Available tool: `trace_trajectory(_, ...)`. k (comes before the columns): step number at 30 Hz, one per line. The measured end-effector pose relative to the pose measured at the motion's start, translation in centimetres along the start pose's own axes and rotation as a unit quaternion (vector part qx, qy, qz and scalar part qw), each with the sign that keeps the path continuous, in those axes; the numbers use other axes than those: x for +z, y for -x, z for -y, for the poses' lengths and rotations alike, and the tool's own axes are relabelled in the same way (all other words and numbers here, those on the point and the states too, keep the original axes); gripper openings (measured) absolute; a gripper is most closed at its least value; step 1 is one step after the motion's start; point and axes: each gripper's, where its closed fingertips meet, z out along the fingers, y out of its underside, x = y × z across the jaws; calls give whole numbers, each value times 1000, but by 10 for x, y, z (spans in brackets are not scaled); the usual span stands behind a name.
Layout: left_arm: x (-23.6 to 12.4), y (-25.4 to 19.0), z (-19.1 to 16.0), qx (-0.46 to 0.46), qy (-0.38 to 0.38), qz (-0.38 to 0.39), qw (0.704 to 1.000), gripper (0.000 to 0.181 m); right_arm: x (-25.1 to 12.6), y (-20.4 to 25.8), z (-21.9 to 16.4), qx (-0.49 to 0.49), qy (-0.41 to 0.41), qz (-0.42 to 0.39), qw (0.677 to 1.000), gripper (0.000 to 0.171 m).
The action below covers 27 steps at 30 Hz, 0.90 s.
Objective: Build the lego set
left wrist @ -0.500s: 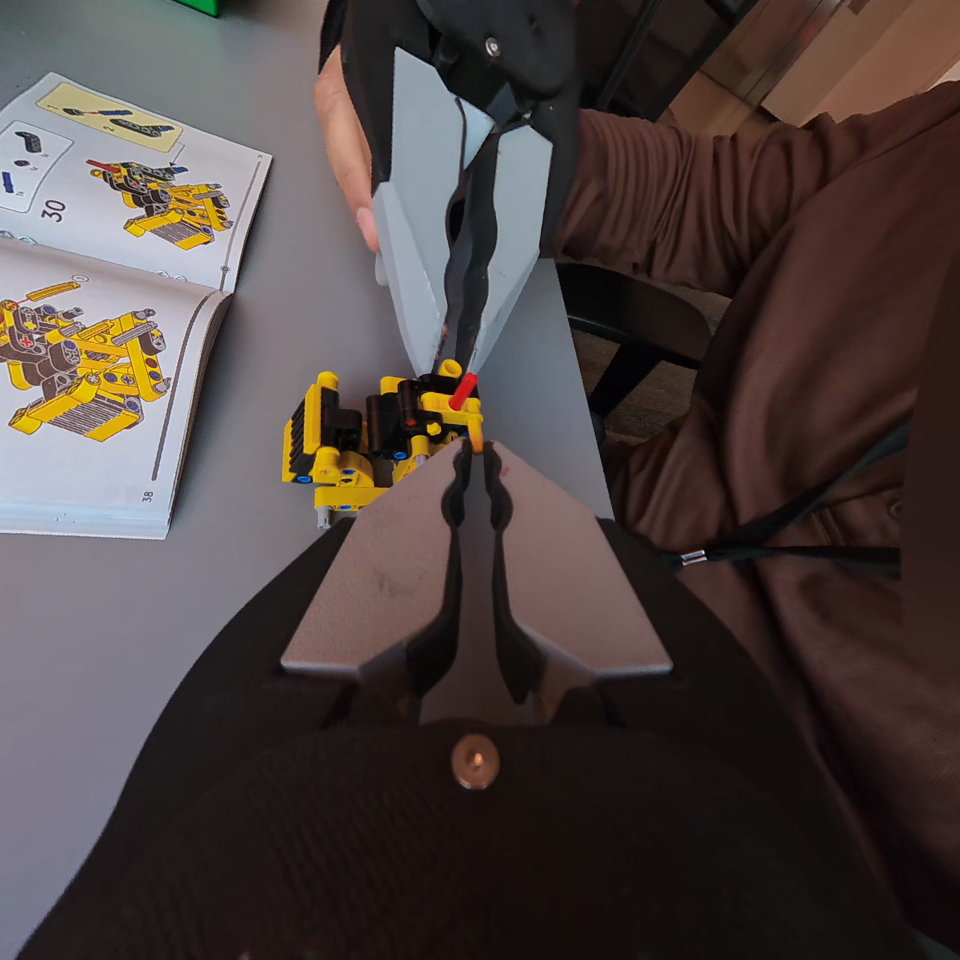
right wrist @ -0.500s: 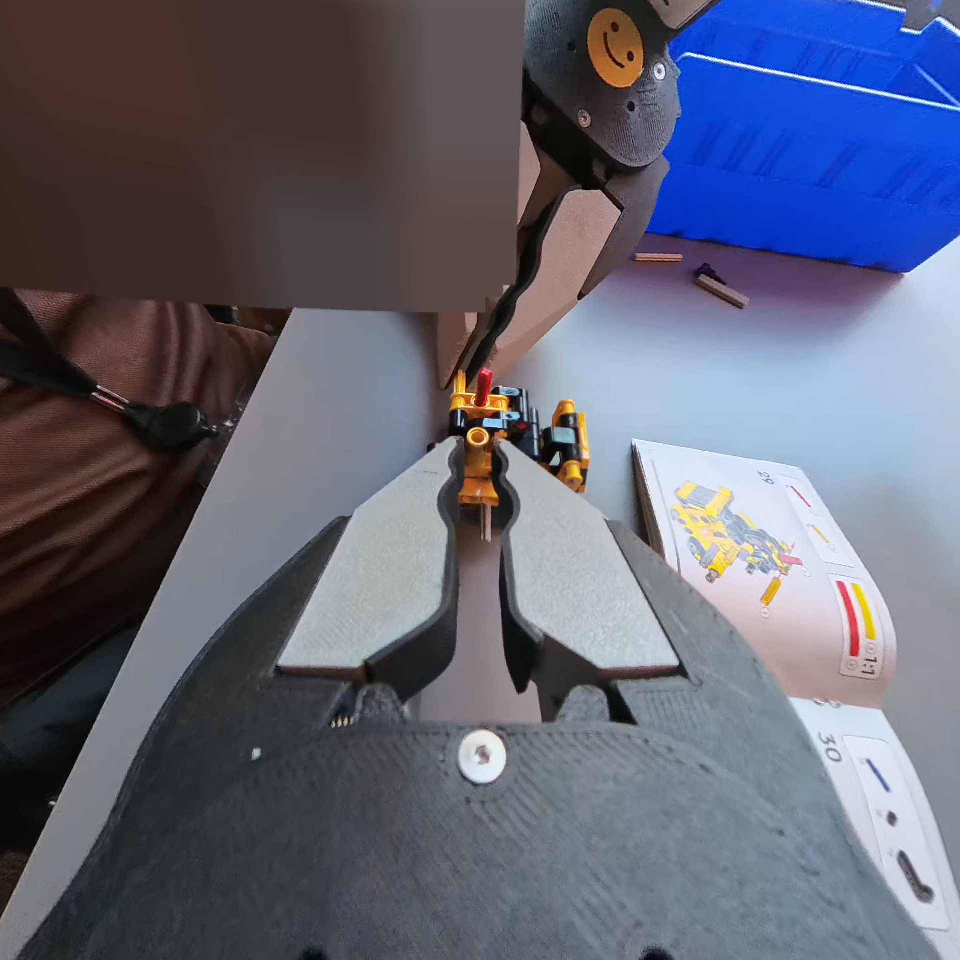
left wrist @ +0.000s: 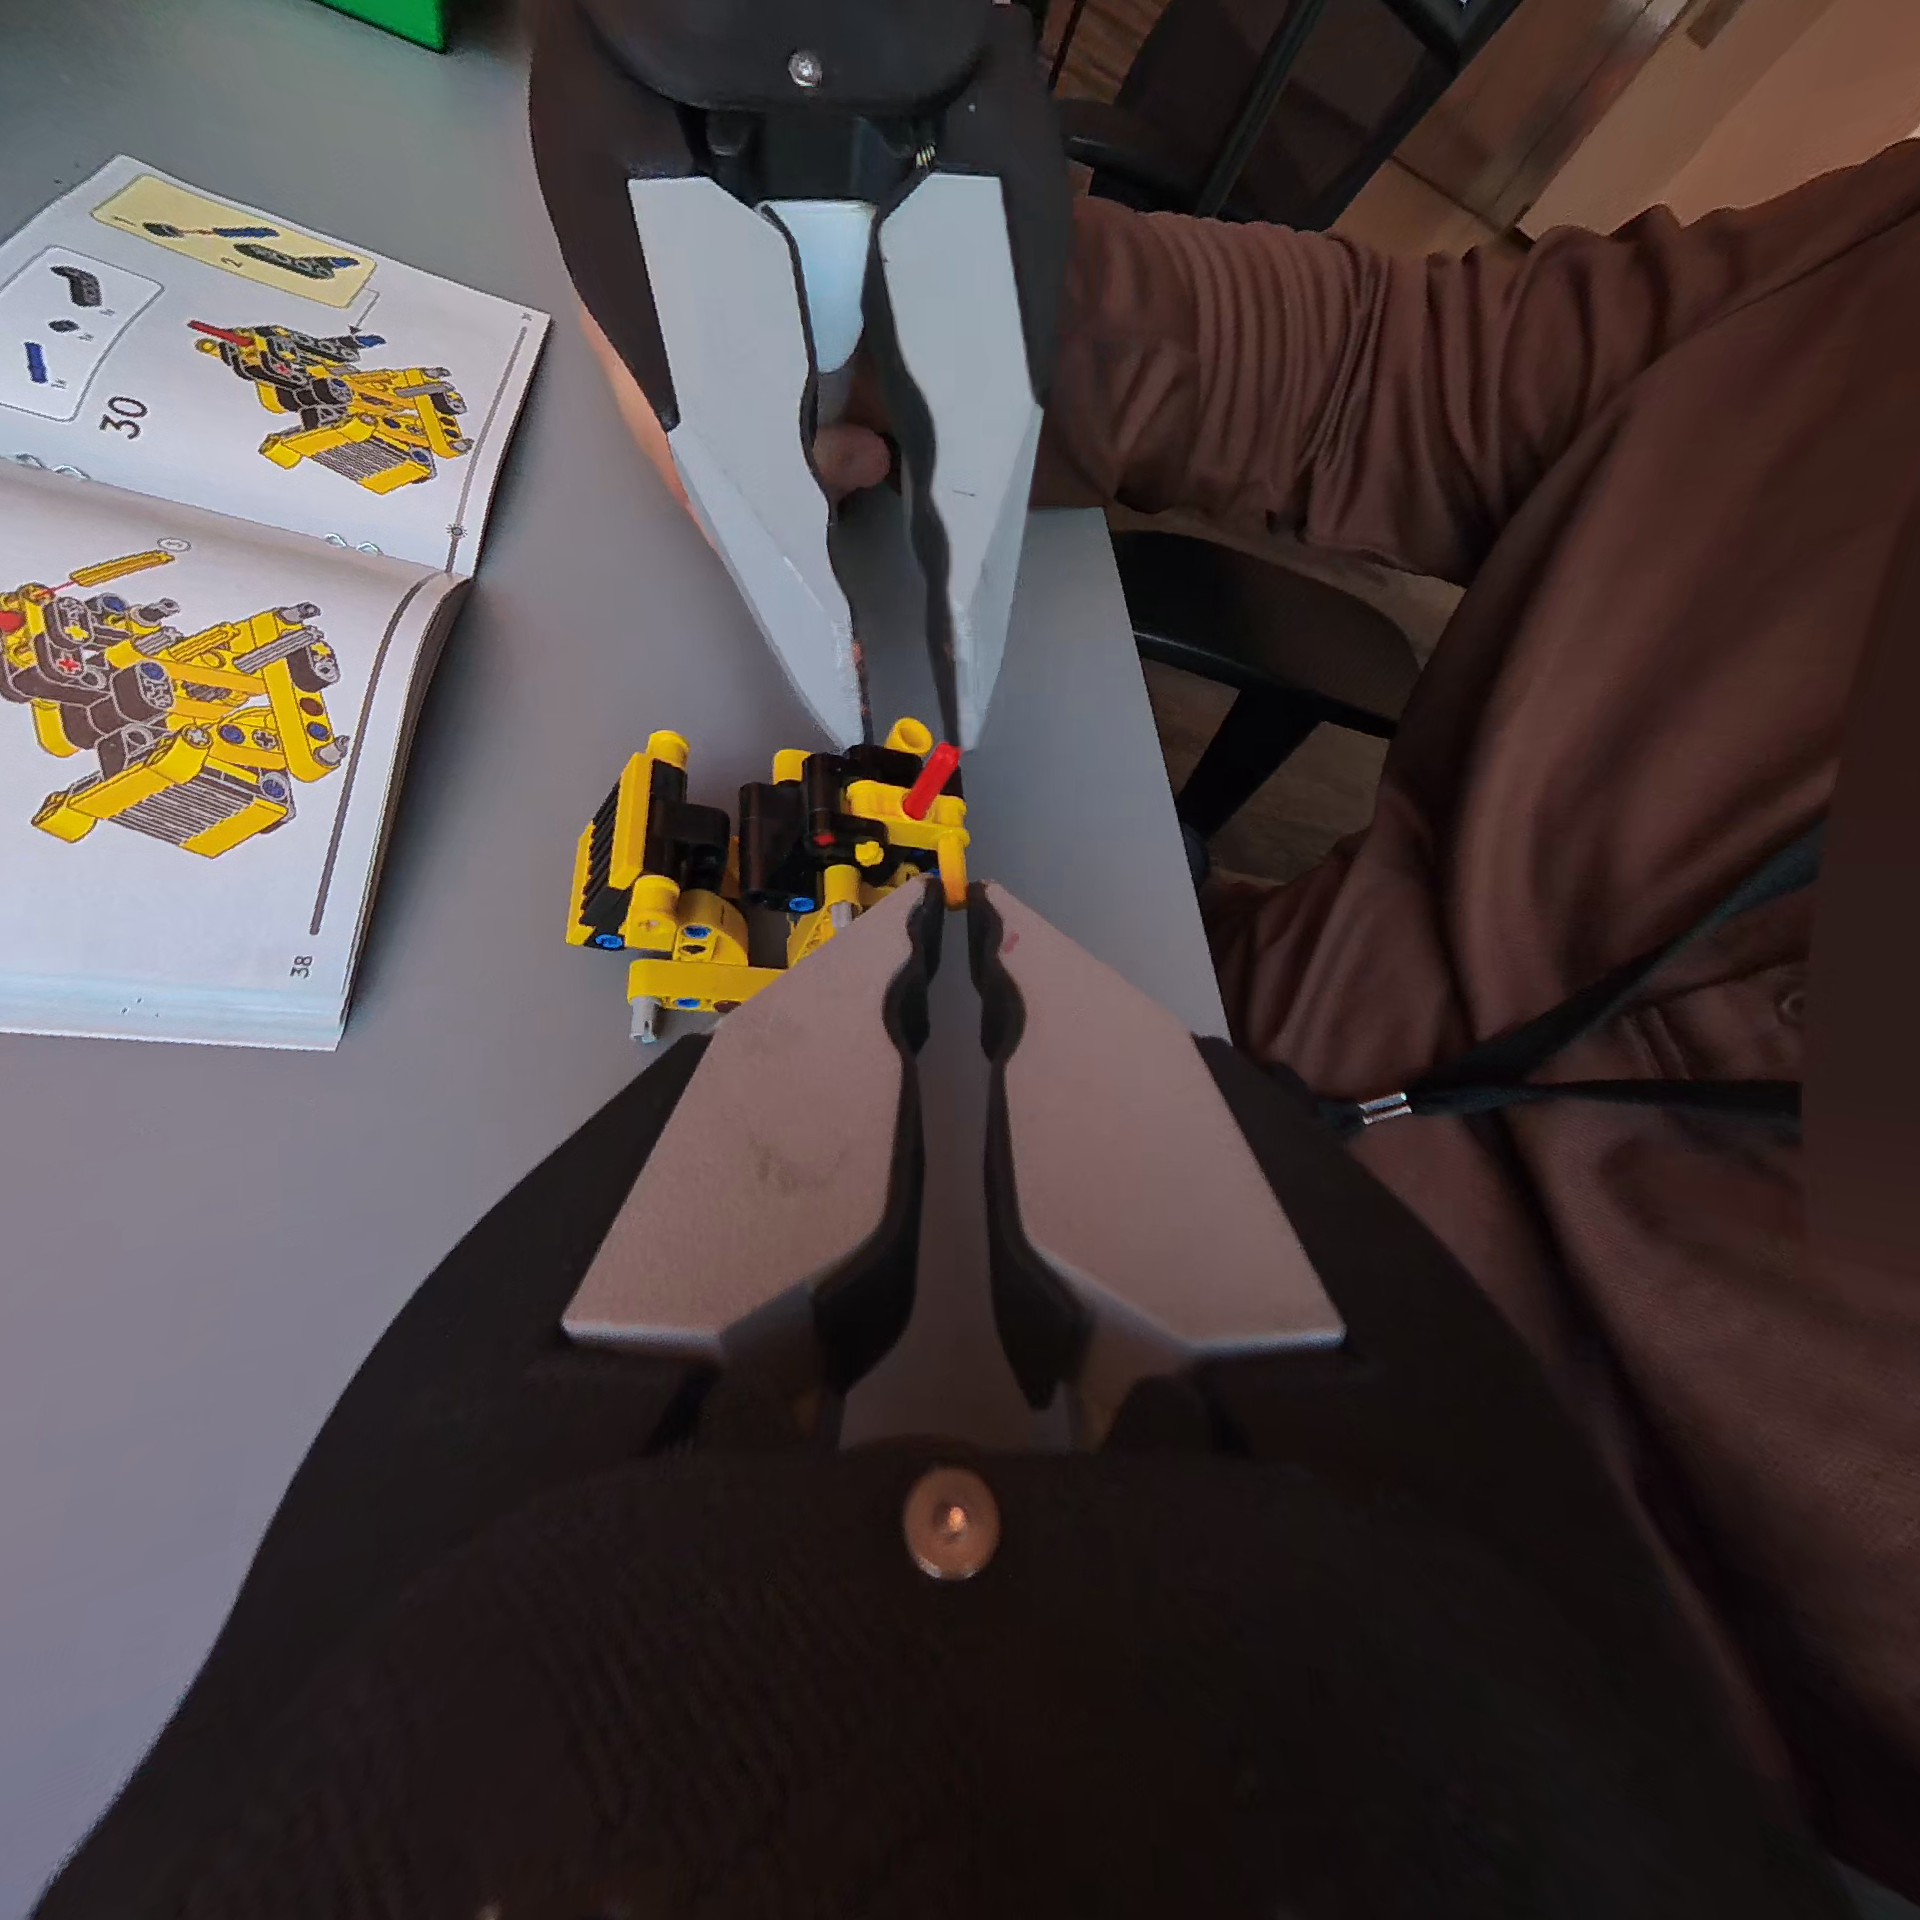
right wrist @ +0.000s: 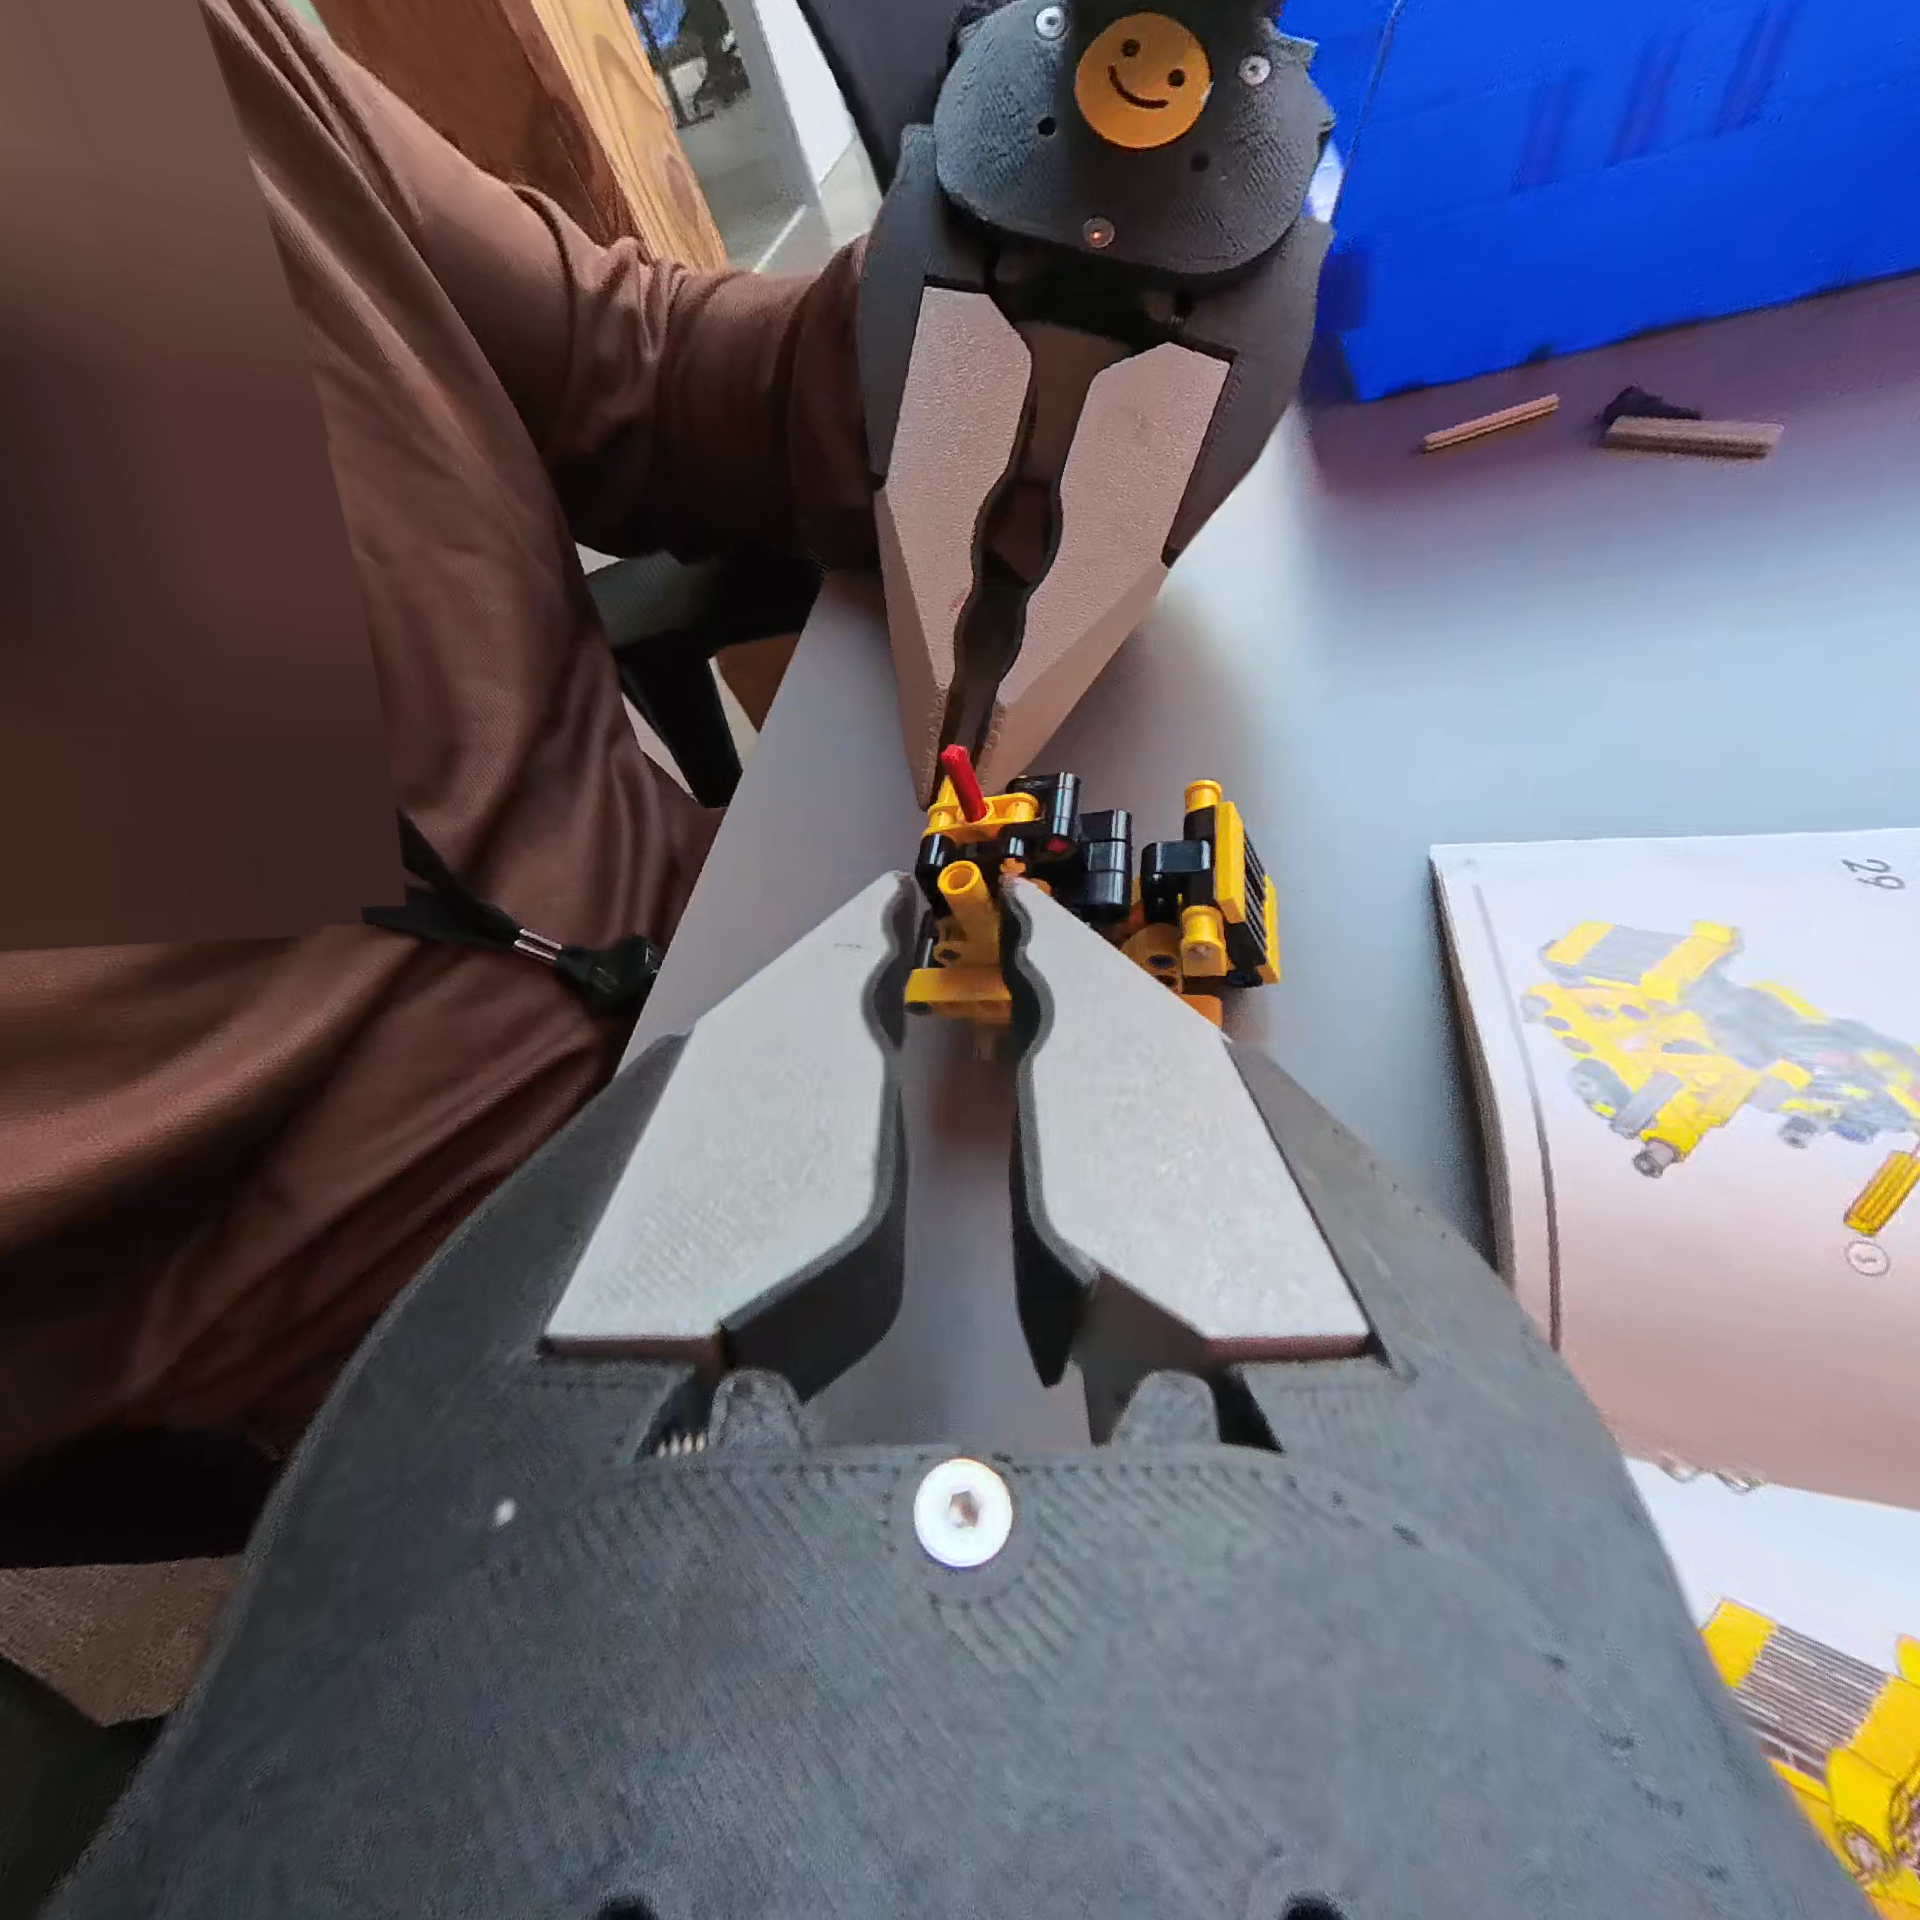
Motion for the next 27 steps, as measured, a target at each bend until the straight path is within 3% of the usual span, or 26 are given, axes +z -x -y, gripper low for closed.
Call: trace_trajectory(27, 2, -2, 1, -10, 17, -4, 1000, 1, 2, -2, -1, -13, 14, -25, 1000, 6)
